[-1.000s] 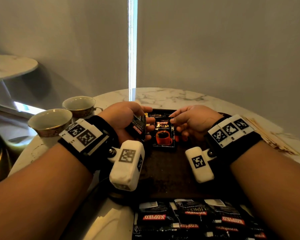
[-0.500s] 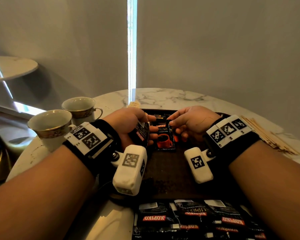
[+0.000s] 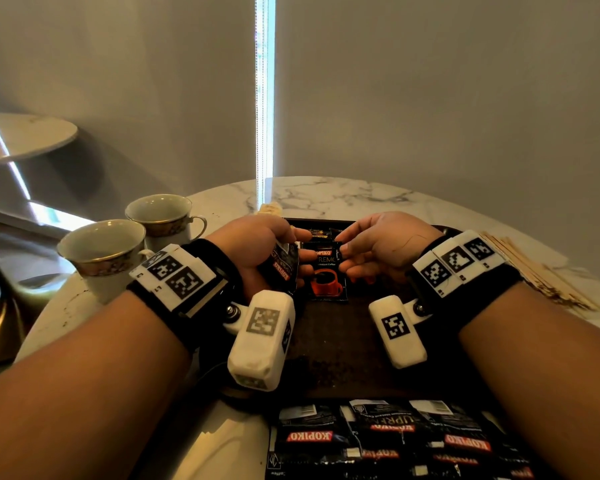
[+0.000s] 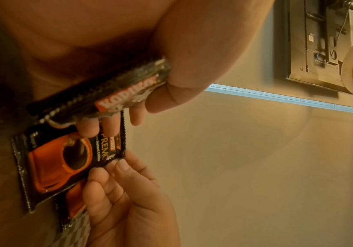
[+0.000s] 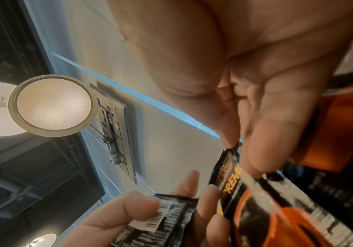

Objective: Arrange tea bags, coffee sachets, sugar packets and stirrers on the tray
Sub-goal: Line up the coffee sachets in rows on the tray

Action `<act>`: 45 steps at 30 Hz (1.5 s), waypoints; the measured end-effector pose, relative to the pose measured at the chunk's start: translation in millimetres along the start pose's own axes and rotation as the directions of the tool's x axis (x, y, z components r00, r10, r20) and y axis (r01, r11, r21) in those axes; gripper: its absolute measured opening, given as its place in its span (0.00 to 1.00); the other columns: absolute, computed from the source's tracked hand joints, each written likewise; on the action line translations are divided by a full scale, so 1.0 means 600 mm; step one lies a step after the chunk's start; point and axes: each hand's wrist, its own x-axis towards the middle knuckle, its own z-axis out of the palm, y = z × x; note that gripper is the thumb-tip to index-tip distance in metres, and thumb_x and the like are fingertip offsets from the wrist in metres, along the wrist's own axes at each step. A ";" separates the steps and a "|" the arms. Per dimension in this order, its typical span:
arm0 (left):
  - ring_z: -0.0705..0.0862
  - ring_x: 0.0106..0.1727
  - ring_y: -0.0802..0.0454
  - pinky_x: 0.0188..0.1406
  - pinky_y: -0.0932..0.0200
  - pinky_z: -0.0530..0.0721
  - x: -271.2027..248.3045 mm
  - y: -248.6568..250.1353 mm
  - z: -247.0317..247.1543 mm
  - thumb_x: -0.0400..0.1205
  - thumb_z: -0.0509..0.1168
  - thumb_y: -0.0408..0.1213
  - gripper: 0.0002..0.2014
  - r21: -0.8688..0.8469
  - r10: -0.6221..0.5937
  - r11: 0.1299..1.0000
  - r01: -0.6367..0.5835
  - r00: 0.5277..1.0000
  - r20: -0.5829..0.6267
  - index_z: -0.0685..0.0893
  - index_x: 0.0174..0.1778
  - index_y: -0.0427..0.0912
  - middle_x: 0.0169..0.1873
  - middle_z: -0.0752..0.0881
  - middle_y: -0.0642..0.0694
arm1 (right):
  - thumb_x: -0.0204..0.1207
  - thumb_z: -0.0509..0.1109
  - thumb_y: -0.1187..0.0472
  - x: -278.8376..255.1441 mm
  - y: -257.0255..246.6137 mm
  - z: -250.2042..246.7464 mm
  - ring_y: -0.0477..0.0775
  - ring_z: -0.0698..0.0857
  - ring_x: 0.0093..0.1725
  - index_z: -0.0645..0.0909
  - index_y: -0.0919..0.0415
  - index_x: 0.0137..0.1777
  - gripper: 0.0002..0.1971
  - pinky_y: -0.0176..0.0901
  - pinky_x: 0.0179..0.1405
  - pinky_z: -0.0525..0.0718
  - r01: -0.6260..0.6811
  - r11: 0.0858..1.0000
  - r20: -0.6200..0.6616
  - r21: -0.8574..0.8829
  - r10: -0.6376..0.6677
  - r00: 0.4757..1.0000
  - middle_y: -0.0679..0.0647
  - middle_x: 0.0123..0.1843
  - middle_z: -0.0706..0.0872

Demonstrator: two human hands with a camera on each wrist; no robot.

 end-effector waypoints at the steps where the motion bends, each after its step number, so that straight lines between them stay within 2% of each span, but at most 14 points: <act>1: 0.84 0.45 0.40 0.49 0.45 0.82 0.000 0.000 0.001 0.86 0.52 0.31 0.15 0.000 0.001 1.000 -0.001 1.000 0.001 0.81 0.61 0.38 0.49 0.85 0.35 | 0.76 0.72 0.77 0.000 0.000 0.000 0.57 0.92 0.38 0.83 0.66 0.54 0.10 0.46 0.36 0.92 -0.001 1.000 0.000 -0.006 0.001 1.000 0.64 0.40 0.90; 4: 0.84 0.45 0.40 0.49 0.45 0.82 0.001 -0.001 0.001 0.85 0.53 0.30 0.15 -0.005 0.001 1.000 -0.001 1.000 -0.004 0.81 0.62 0.38 0.53 0.85 0.34 | 0.76 0.73 0.76 0.000 -0.001 -0.001 0.59 0.92 0.41 0.84 0.66 0.54 0.10 0.47 0.38 0.92 -0.004 1.000 -0.004 -0.028 0.004 1.000 0.64 0.40 0.91; 9: 0.84 0.49 0.38 0.51 0.44 0.82 0.001 -0.001 0.000 0.85 0.53 0.29 0.15 -0.009 0.007 1.000 -0.007 1.000 -0.012 0.82 0.61 0.38 0.52 0.85 0.34 | 0.76 0.73 0.76 -0.002 -0.002 0.000 0.59 0.92 0.40 0.83 0.67 0.56 0.10 0.46 0.35 0.92 -0.002 1.000 -0.001 -0.023 0.002 1.000 0.65 0.42 0.90; 13: 0.84 0.44 0.40 0.46 0.45 0.83 0.002 -0.001 0.000 0.85 0.52 0.30 0.15 -0.007 0.009 1.000 -0.009 1.000 -0.006 0.81 0.61 0.38 0.51 0.84 0.35 | 0.77 0.72 0.75 -0.004 -0.003 0.000 0.58 0.92 0.39 0.82 0.66 0.57 0.11 0.45 0.34 0.91 0.000 1.000 -0.004 -0.016 -0.001 1.000 0.65 0.43 0.90; 16: 0.83 0.42 0.44 0.44 0.46 0.83 -0.001 0.003 -0.001 0.86 0.52 0.32 0.14 -0.020 -0.004 1.000 0.004 1.000 0.004 0.81 0.61 0.40 0.51 0.84 0.36 | 0.77 0.72 0.75 -0.003 -0.002 -0.001 0.59 0.92 0.41 0.82 0.65 0.56 0.11 0.48 0.38 0.91 0.012 1.000 -0.007 -0.024 -0.012 1.000 0.64 0.44 0.90; 22: 0.82 0.40 0.45 0.38 0.51 0.82 -0.008 0.007 -0.004 0.85 0.55 0.35 0.14 -0.121 0.015 0.993 -0.016 1.000 -0.004 0.82 0.62 0.39 0.53 0.85 0.35 | 0.77 0.72 0.74 -0.003 -0.001 -0.003 0.58 0.92 0.39 0.83 0.65 0.54 0.08 0.49 0.36 0.90 0.058 0.998 -0.002 -0.040 -0.058 0.998 0.62 0.39 0.90; 27: 0.83 0.37 0.42 0.36 0.52 0.84 -0.012 0.010 -0.001 0.82 0.55 0.39 0.18 -0.285 0.063 0.957 -0.063 0.998 -0.010 0.84 0.59 0.34 0.50 0.85 0.31 | 0.76 0.74 0.71 -0.011 -0.009 -0.004 0.55 0.85 0.34 0.85 0.62 0.52 0.07 0.47 0.31 0.82 0.197 0.980 0.016 -0.025 -0.197 0.980 0.60 0.40 0.88; 31: 0.86 0.40 0.38 0.36 0.49 0.89 -0.011 0.008 0.003 0.82 0.52 0.36 0.21 -0.386 0.156 0.908 -0.161 0.987 -0.046 0.86 0.60 0.32 0.53 0.83 0.30 | 0.72 0.77 0.70 -0.037 -0.028 -0.002 0.49 0.84 0.34 0.88 0.55 0.48 0.10 0.42 0.29 0.80 0.425 0.902 0.103 -0.071 -0.418 0.903 0.52 0.40 0.88; 33: 0.90 0.38 0.38 0.35 0.49 0.90 -0.012 0.009 0.004 0.83 0.51 0.34 0.20 -0.375 0.193 0.906 -0.196 0.980 -0.047 0.87 0.60 0.35 0.52 0.86 0.30 | 0.69 0.81 0.67 -0.056 -0.036 0.001 0.48 0.85 0.38 0.89 0.50 0.47 0.12 0.46 0.37 0.84 0.501 0.858 0.172 -0.111 -0.480 0.860 0.51 0.42 0.87; 36: 0.91 0.32 0.41 0.27 0.52 0.88 -0.015 0.012 0.004 0.86 0.51 0.33 0.18 -0.342 0.202 0.918 -0.203 0.979 -0.038 0.86 0.62 0.41 0.49 0.88 0.34 | 0.54 0.88 0.54 -0.078 -0.044 0.011 0.55 0.88 0.47 0.90 0.44 0.47 0.20 0.59 0.59 0.88 0.528 0.831 0.257 -0.178 -0.478 0.840 0.54 0.47 0.88; 38: 0.92 0.36 0.41 0.27 0.54 0.88 -0.014 0.011 0.004 0.86 0.52 0.33 0.17 -0.321 0.209 0.923 -0.211 0.977 -0.041 0.86 0.62 0.42 0.51 0.88 0.34 | 0.47 0.87 0.49 -0.083 -0.045 0.018 0.61 0.89 0.51 0.90 0.44 0.49 0.25 0.66 0.59 0.88 0.521 0.820 0.269 -0.235 -0.461 0.846 0.56 0.51 0.89; 41: 0.93 0.36 0.41 0.28 0.54 0.88 -0.013 0.009 0.005 0.87 0.53 0.32 0.17 -0.314 0.221 0.922 -0.226 0.974 -0.051 0.85 0.63 0.40 0.52 0.88 0.33 | 0.45 0.87 0.48 -0.084 -0.043 0.026 0.66 0.88 0.54 0.90 0.43 0.50 0.27 0.70 0.56 0.88 0.525 0.813 0.276 -0.251 -0.460 0.844 0.54 0.52 0.89; 43: 0.93 0.34 0.41 0.27 0.53 0.89 -0.013 0.008 0.006 0.88 0.53 0.32 0.17 -0.324 0.218 0.920 -0.219 0.975 -0.039 0.83 0.66 0.38 0.54 0.87 0.32 | 0.50 0.89 0.51 -0.081 -0.042 0.029 0.67 0.88 0.54 0.89 0.42 0.50 0.25 0.71 0.56 0.87 0.542 0.789 0.264 -0.290 -0.478 0.838 0.53 0.51 0.88; 45: 0.93 0.35 0.41 0.28 0.53 0.89 -0.014 0.009 0.006 0.89 0.53 0.32 0.17 -0.324 0.203 0.925 -0.198 0.979 -0.019 0.82 0.69 0.38 0.57 0.86 0.31 | 0.59 0.88 0.58 -0.077 -0.042 0.030 0.68 0.88 0.52 0.90 0.42 0.49 0.20 0.72 0.55 0.87 0.561 0.760 0.243 -0.328 -0.506 0.828 0.53 0.48 0.88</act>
